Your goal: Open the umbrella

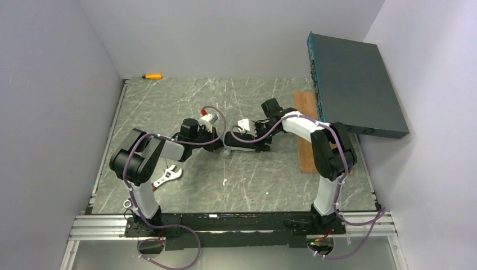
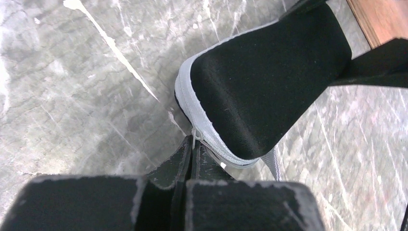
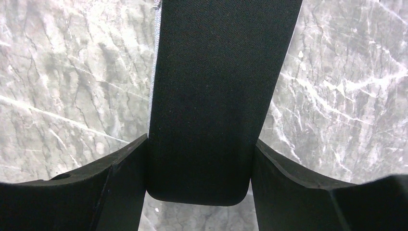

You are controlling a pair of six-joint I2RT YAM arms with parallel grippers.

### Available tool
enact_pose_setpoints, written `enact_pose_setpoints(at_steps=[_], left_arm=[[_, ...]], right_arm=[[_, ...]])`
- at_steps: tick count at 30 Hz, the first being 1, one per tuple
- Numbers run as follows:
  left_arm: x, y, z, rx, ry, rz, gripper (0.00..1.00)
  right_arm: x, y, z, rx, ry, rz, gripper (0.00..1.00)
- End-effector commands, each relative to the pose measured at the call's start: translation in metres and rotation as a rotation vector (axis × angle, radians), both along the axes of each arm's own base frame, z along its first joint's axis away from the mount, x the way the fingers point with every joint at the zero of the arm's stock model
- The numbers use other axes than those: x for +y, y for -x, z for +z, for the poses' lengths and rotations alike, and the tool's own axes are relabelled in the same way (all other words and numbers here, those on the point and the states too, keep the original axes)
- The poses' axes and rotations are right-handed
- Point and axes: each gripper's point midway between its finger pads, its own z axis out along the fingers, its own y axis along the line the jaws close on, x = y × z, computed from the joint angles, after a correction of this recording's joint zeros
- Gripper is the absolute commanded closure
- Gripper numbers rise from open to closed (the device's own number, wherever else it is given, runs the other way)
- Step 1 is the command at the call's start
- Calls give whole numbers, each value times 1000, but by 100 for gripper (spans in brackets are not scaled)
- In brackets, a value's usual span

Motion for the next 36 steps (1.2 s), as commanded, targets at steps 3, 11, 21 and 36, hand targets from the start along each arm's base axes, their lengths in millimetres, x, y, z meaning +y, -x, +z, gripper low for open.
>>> enact_pose_setpoints(at_steps=[3, 11, 21, 36], left_arm=[[-11, -9, 45, -184, 62, -87, 100], [3, 6, 28, -112, -11, -24, 100], [11, -2, 31, -168, -53, -76, 100], [-4, 31, 25, 1, 84, -25, 100]], right_arm=[[2, 18, -8, -48, 49, 216, 100], [12, 35, -6, -175, 39, 533, 100], [17, 64, -21, -210, 18, 814, 100], [64, -26, 62, -185, -185, 99, 24]])
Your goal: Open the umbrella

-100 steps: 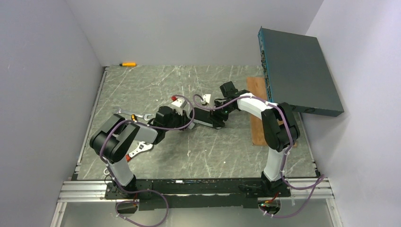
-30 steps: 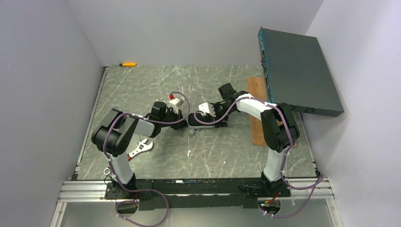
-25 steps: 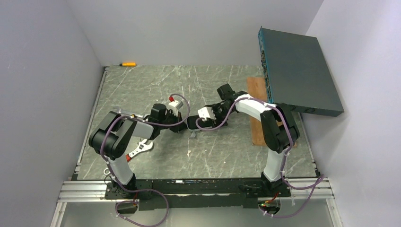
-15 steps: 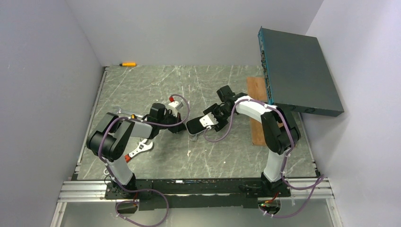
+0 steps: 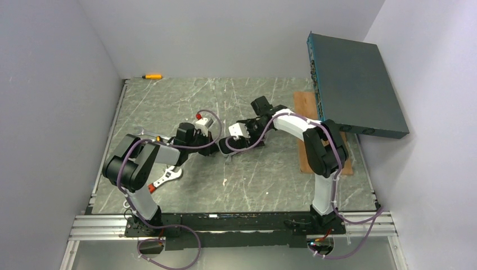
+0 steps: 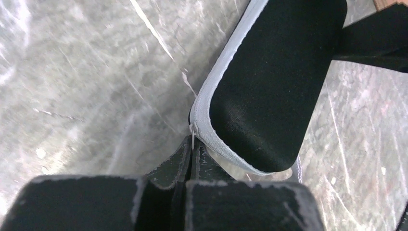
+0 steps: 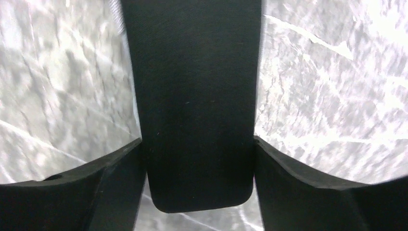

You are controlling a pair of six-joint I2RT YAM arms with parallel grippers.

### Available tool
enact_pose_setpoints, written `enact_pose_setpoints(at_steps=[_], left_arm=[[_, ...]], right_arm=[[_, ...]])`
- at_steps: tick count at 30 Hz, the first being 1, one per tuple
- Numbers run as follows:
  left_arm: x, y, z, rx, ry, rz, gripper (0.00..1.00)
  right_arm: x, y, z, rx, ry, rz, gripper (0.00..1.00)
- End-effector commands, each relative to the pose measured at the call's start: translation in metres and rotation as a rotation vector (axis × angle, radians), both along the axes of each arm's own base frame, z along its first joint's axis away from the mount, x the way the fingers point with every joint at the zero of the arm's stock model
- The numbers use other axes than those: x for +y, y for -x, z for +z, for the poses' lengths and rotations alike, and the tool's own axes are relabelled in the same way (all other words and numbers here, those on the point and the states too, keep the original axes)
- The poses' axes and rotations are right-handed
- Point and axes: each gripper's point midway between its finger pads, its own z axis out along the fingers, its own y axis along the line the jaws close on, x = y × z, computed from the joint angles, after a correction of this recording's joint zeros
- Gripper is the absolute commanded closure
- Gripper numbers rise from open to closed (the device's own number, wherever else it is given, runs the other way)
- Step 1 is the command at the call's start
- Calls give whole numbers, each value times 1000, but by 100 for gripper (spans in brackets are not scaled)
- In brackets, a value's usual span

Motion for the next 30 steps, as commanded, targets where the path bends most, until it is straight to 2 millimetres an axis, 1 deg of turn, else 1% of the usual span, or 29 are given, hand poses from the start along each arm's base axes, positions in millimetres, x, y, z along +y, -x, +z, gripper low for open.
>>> enact_pose_setpoints(at_steps=[1, 2, 3, 6, 10, 12, 15, 17, 19, 23, 24, 25, 27, 30], left_arm=[[-20, 12, 31, -47, 143, -39, 100], [-20, 15, 29, -36, 149, -34, 100], [-19, 16, 26, -27, 154, -26, 100], [-19, 17, 24, -32, 156, -23, 100], [-19, 16, 28, -57, 151, -33, 100], [-19, 19, 30, -63, 160, -33, 100], [-16, 24, 30, -66, 169, -15, 100], [-14, 29, 28, -59, 162, -14, 100], [-12, 32, 25, -62, 152, -18, 100], [-15, 36, 27, -81, 149, -43, 100], [-17, 37, 29, -91, 149, -53, 100], [-20, 39, 30, -100, 144, -62, 100], [-25, 44, 32, -117, 142, -87, 100], [-30, 54, 32, -144, 129, -130, 100]], right_arm=[[26, 2, 65, 114, -296, -280, 17], [23, 4, 72, 129, -318, -328, 11], [19, 7, 78, 142, -335, -382, 9], [10, 17, 90, 209, -367, -547, 7], [-2, 25, 98, 341, -367, -818, 6], [-8, 29, 96, 421, -330, -956, 7], [-11, 43, 89, 573, -237, -1106, 17], [-12, 51, 78, 666, -149, -1183, 20], [-13, 57, 72, 724, -95, -1227, 25], [-4, 58, 63, 794, -78, -1254, 40], [-1, 60, 58, 823, -72, -1260, 42], [3, 61, 57, 864, -74, -1263, 43], [14, 60, 55, 931, -87, -1236, 39], [27, 45, 57, 936, -141, -1207, 30]])
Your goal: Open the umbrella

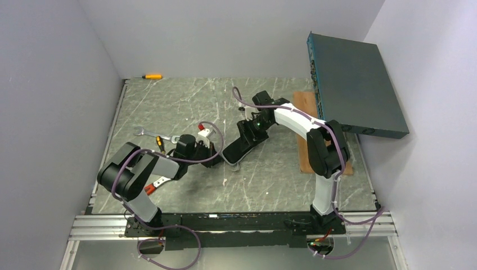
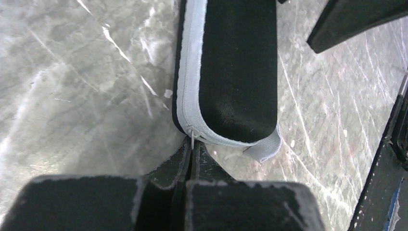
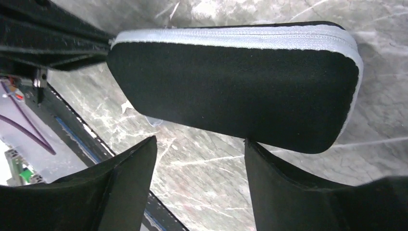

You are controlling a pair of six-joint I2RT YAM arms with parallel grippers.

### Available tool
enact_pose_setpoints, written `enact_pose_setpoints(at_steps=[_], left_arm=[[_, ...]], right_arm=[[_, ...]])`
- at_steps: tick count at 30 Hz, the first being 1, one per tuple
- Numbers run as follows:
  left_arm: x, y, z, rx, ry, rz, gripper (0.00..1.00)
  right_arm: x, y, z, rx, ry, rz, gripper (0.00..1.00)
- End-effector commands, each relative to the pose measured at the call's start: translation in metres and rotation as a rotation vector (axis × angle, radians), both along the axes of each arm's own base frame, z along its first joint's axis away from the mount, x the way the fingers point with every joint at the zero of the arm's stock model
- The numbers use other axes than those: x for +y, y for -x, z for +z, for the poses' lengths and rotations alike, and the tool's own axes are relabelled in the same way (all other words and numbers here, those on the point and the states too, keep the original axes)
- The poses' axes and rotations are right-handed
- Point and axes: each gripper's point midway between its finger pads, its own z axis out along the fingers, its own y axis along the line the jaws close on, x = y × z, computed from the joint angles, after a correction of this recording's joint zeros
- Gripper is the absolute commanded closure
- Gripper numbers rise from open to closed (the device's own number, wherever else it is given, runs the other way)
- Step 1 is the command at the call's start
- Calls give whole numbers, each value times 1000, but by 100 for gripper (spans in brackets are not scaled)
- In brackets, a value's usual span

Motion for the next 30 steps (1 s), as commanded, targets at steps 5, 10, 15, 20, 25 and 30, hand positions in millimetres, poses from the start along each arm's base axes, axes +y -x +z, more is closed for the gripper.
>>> enact_pose_setpoints(at_steps=[5, 10, 15, 20, 25, 30], left_arm=[[-17, 8, 25, -188, 7, -105, 100], [-22, 10, 23, -223, -19, -127, 100], [-26, 5, 24, -238, -46, -109, 100], [-35, 3, 28, -244, -40, -118, 100], [-45, 3, 26, -251, -41, -141, 100], [-56, 5, 28, -269, -41, -172, 100]], right_arm=[[38, -50, 28, -88, -145, 1, 23], [41, -70, 38, -132, -130, -7, 22], [5, -58, 42, -100, 10, -193, 11], [-31, -37, 31, -62, 175, -368, 8], [-4, -24, 23, 43, 34, -316, 8], [10, -31, 12, 82, -29, -286, 10]])
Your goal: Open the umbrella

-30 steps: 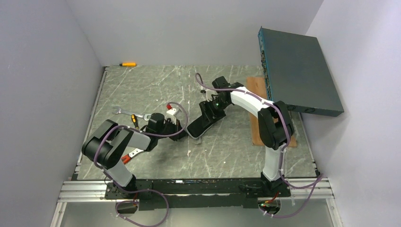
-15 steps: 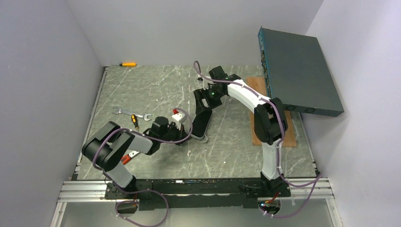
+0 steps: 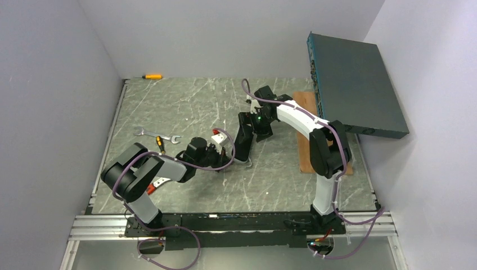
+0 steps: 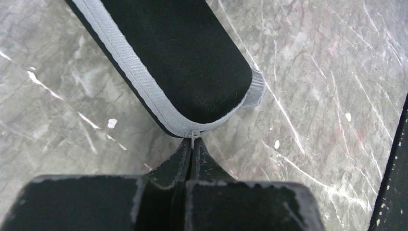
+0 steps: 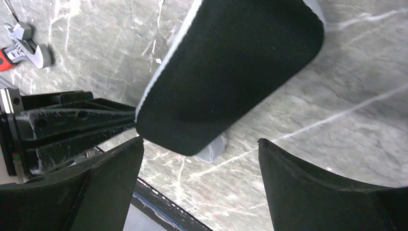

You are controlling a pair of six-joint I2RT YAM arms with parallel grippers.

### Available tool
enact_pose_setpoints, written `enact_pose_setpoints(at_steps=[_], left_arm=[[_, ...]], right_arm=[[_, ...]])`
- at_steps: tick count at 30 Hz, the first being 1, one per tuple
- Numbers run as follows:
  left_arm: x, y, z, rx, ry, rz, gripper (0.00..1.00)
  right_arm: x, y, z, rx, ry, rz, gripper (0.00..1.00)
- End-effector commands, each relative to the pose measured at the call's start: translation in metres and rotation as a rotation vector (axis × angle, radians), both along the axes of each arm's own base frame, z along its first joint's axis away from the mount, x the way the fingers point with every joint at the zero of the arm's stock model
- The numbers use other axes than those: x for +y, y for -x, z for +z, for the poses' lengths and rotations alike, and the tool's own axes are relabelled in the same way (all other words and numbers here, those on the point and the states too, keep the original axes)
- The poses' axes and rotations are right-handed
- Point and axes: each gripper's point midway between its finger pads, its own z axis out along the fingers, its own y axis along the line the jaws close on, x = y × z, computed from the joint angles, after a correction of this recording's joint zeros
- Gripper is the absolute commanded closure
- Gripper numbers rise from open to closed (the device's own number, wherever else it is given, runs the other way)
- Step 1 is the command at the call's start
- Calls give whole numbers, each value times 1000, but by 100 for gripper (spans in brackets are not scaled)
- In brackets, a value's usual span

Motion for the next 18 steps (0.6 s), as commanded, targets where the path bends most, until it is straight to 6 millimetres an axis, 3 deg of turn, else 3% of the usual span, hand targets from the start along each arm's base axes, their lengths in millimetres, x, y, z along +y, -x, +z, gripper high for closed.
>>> enact_pose_setpoints(at_steps=[1, 4, 6, 11, 18], left_arm=[[-19, -12, 22, -97, 40, -30, 100], [-21, -12, 19, -97, 27, -29, 100], [-22, -12, 19, -99, 31, -27, 100], [-22, -14, 15, -132, 4, -39, 100], [-2, -25, 16, -200, -79, 0, 100]], right_arm=[[19, -10, -5, 20, -95, -2, 10], [27, -14, -6, 32, -123, 3, 10], [29, -15, -10, 35, -128, 16, 15], [12, -11, -42, 34, -25, 87, 62], [1, -1, -59, -5, -4, 229, 86]])
